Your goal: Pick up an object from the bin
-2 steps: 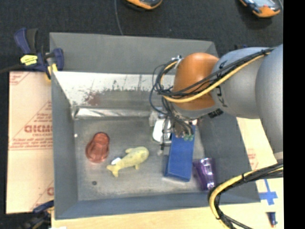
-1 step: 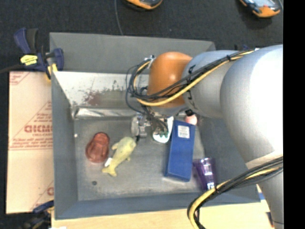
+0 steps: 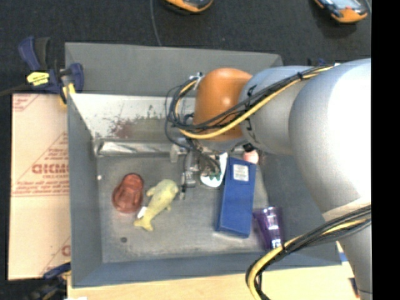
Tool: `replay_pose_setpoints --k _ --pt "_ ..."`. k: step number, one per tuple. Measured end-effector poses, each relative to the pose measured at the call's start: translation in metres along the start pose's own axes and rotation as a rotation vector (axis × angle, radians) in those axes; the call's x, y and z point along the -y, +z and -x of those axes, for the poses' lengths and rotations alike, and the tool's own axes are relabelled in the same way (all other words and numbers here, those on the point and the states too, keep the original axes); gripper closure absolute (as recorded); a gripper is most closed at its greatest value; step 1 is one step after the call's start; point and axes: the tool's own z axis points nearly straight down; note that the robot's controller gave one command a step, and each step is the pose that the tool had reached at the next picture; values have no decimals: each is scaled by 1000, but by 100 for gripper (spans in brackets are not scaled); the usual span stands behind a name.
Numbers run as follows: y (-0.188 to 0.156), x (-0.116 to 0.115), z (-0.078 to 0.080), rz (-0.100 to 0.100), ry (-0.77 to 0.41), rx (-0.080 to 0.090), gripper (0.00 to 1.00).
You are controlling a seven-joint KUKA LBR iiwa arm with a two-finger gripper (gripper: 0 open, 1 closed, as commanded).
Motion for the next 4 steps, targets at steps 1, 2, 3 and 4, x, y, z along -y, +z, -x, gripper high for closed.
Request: replay_pose_setpoints --k 1,2,3,4 --pt "0 0 0 0 0 0 0" --pt "8 -55 -51 1 -11 0 0" --pt "7 -47 -54 0 20 3 0" --pt "7 -80 -86 1 -18 2 0"
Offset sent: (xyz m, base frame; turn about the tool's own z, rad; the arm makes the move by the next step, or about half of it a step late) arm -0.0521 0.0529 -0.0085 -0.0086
